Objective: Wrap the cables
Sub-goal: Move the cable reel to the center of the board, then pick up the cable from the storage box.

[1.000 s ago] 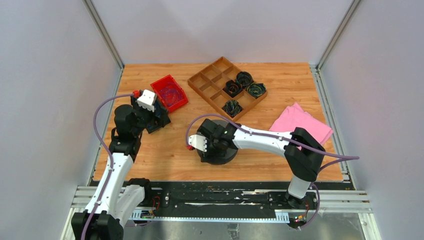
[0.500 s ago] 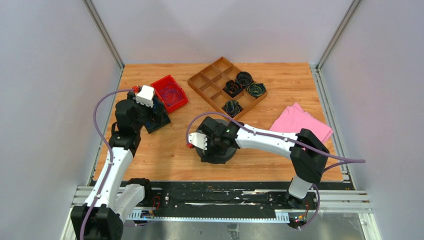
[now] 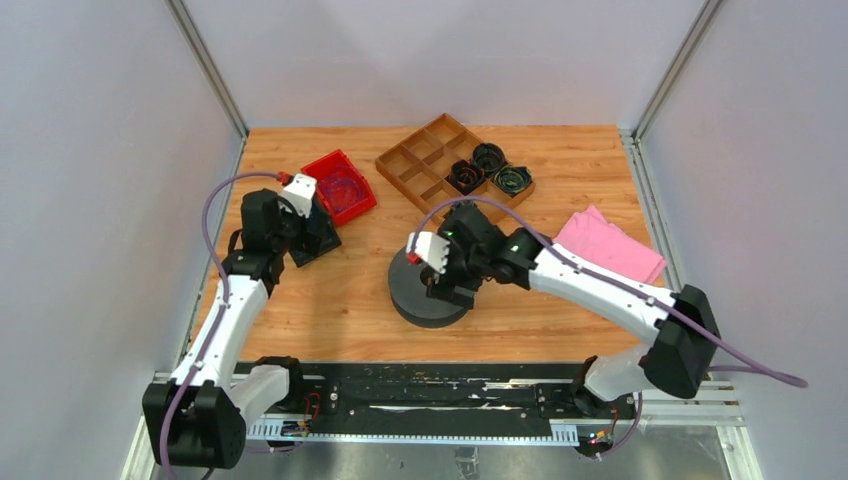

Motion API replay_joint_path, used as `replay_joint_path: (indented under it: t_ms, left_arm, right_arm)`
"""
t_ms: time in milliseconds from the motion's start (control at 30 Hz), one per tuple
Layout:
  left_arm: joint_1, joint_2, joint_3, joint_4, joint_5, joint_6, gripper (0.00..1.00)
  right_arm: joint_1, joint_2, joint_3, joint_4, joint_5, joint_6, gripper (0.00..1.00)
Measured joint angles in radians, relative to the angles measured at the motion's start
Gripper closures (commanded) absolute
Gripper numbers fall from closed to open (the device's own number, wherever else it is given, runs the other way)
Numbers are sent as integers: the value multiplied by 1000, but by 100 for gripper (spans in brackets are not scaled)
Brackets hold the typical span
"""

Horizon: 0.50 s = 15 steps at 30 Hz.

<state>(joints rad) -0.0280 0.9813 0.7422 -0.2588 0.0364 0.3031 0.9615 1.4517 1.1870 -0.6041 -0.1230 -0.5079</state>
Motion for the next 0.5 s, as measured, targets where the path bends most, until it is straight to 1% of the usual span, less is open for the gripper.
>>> replay_joint_path:
  t_ms: [167, 300, 400, 500]
  left_arm:
    - [1, 113, 54, -69, -21, 12, 5]
    - [1, 249, 137, -110, -35, 12, 8]
    - [1, 330, 185, -126, -57, 17, 10]
    - [4, 391, 228, -141, -85, 27, 15]
  right_arm:
    - [-150, -114, -68, 0, -38, 23, 11]
    - [-247, -151, -85, 0, -72, 38, 11]
    - [-270, -151, -88, 1, -88, 44, 12]
    - [-270, -148, -98, 2, -103, 45, 12]
